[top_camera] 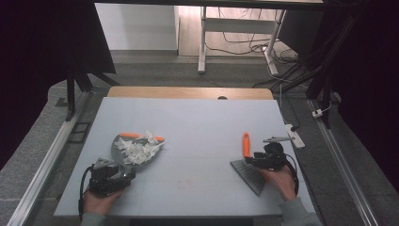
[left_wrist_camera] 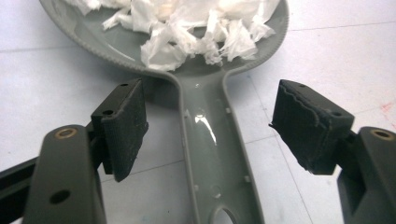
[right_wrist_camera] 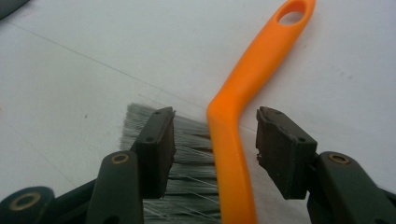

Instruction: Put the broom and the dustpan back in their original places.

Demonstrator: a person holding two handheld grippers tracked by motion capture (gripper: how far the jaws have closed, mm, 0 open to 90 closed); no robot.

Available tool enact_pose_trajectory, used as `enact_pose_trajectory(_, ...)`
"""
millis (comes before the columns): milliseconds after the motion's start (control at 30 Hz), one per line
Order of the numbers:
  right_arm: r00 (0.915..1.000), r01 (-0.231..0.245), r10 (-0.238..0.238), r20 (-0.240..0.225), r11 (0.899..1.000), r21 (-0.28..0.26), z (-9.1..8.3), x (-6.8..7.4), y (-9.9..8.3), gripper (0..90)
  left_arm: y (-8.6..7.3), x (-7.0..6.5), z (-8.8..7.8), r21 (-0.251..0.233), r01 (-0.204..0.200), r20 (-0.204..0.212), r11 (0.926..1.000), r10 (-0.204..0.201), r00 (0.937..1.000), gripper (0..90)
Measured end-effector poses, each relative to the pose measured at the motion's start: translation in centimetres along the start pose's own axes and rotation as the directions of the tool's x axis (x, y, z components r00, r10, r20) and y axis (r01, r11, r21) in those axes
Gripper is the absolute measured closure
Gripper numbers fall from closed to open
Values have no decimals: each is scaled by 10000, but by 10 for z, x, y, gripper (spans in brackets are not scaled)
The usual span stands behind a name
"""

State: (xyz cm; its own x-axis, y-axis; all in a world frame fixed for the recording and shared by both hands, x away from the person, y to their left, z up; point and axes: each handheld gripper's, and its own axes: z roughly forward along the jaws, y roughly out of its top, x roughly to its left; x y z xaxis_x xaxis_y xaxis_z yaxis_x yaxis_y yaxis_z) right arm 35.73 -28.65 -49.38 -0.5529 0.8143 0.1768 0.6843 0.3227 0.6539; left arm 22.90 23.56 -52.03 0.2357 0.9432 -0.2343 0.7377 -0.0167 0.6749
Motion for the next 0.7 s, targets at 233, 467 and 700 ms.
enact_pose_trajectory(233, 9911, 1130, -1193, -590, 9884, -1014, -14, 18, -7, 491, 1, -7, -8, -208, -1053, 106, 9942, 1056, 9944, 313)
enact_pose_trajectory(467, 9688, 2167, -2314, -884, 9646, -1507, -16, 31, -22, 497, 4, -1, -9, -543, -1414, 1446, 9885, 1479, 9784, 333)
enact_pose_trajectory(700, 9541, 2683, -2880, -816, 9437, -1933, -18, 34, -30, 497, 6, 0, -8, -615, -1650, 1959, 9844, 1740, 9651, 329)
